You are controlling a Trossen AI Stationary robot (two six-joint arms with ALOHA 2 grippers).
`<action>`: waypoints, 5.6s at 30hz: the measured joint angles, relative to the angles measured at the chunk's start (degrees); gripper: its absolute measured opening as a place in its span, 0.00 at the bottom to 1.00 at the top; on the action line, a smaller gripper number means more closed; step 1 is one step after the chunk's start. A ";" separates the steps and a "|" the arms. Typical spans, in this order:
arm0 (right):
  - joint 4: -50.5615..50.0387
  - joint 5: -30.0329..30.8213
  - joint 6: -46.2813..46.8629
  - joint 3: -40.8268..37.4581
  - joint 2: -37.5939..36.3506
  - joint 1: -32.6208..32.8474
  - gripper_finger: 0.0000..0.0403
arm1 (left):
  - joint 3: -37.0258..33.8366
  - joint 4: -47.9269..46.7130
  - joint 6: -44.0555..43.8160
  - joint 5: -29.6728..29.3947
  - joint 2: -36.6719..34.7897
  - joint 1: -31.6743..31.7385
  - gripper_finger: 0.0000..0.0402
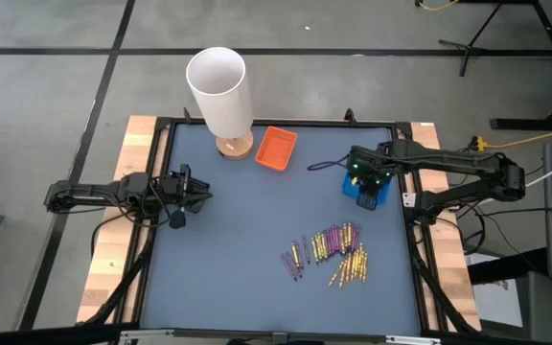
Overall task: Sort crayons
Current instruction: Put the yellow crayon into the orange basket
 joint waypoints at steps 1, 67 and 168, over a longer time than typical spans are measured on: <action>0.00 -1.17 2.19 0.00 0.00 0.00 0.35 | 0.00 0.00 0.00 0.00 0.00 -0.02 0.00; 9.25 -2.76 85.14 0.00 23.91 50.69 0.35 | 0.02 0.00 0.17 0.00 0.00 -0.01 0.00; 13.37 -5.71 76.68 0.68 29.87 50.62 0.07 | 0.02 0.00 0.20 0.19 0.02 -0.02 0.00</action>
